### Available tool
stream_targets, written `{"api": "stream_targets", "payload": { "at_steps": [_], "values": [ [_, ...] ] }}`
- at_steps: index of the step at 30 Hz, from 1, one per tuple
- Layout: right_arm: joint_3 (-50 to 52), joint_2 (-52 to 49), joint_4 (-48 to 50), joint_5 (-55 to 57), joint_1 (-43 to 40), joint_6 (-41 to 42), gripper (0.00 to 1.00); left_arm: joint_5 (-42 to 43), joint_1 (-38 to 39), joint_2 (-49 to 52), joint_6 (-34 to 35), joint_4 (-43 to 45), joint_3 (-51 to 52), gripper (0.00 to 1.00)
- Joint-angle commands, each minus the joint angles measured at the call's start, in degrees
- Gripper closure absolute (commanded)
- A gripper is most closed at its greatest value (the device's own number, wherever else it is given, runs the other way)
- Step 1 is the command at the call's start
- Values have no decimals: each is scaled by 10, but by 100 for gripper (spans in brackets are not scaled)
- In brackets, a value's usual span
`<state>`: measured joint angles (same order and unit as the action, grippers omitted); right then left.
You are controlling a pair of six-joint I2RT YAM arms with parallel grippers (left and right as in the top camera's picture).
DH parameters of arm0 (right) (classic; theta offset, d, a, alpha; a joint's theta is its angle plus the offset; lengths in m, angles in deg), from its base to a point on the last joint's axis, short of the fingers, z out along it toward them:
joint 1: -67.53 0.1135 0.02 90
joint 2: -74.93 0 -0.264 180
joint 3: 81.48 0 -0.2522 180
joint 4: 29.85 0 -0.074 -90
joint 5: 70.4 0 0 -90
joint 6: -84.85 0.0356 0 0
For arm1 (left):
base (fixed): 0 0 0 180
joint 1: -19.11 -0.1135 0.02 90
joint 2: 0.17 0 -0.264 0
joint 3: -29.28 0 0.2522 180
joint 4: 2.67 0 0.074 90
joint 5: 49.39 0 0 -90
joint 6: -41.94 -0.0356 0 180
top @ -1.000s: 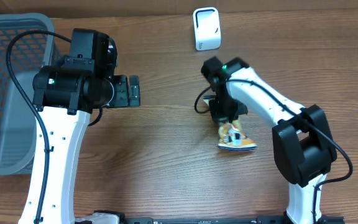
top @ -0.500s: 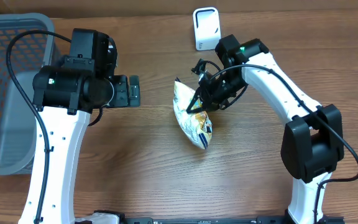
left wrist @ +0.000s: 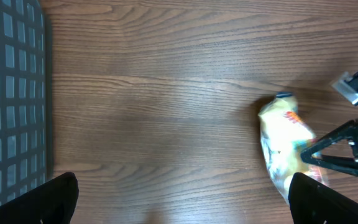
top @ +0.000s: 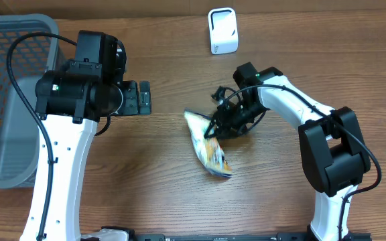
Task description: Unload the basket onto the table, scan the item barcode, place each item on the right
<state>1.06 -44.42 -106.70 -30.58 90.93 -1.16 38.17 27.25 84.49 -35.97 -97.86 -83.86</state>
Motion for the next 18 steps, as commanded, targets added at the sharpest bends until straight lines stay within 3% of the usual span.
{"api": "stream_targets", "payload": {
  "at_steps": [1, 7, 18],
  "values": [
    [1, 3, 3, 182, -1, 91, 69, -6, -2, 4, 8, 1, -10, 0],
    [-38, 3, -48, 352, -20, 113, 58, -6, -2, 4, 8, 1, -10, 0],
    [-147, 3, -176, 457, -33, 110, 53, -6, -2, 4, 8, 1, -10, 0]
  ]
}}
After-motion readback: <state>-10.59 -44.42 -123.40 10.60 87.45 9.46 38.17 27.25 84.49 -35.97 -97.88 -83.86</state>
